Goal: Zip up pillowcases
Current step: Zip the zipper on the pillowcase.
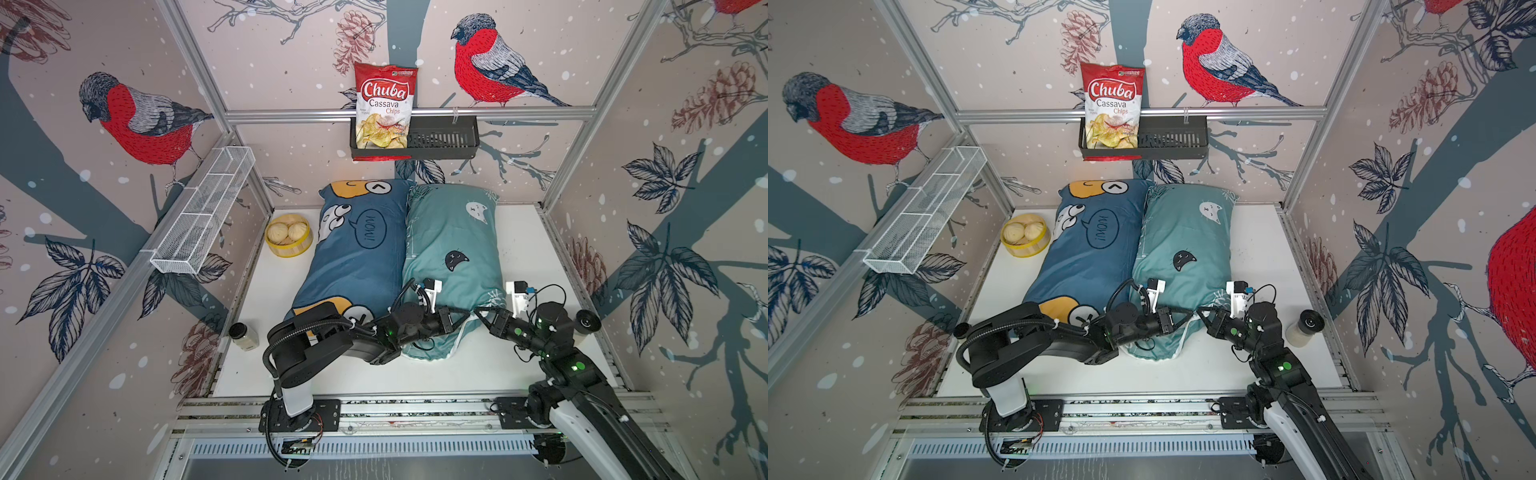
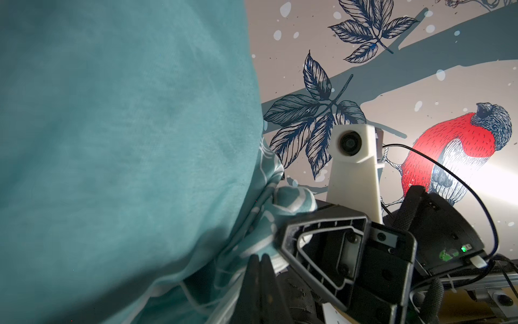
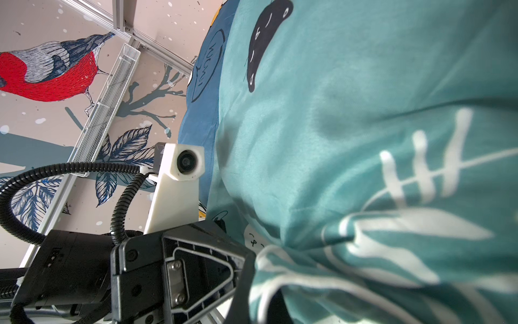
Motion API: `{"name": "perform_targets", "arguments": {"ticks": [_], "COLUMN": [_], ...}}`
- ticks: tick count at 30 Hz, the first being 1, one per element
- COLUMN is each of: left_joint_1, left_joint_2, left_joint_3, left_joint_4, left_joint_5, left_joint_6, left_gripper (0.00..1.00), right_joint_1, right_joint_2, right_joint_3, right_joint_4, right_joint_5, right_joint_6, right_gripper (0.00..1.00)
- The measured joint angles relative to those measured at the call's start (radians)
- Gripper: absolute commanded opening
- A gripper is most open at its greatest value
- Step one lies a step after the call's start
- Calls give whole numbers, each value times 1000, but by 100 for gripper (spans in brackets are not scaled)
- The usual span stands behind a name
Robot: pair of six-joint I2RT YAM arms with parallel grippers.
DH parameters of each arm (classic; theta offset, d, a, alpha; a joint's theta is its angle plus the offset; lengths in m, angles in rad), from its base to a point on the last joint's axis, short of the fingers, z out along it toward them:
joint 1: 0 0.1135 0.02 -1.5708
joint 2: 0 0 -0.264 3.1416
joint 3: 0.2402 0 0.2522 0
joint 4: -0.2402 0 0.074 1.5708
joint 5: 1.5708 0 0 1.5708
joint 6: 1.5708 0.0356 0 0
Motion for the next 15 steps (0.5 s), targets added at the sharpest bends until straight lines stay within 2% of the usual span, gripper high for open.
{"name": "perform_targets", "arguments": {"ticks": [11,15], "left_joint_1": [0,0], "left_joint_2": [25,29], "left_joint_3": [13,14], "left_joint_4": [-1,-2], "left_joint_5": [19,22], "left_joint_6": [4,3], "left_gripper": [14,14], "right_joint_1": [0,0], "right_joint_2": [8,9], "right_joint_3": [0,0], "right_joint_4": [3,3], "right_joint_5": [-1,-1], "right_joint_6": [0,0], "right_gripper": [0,0]}}
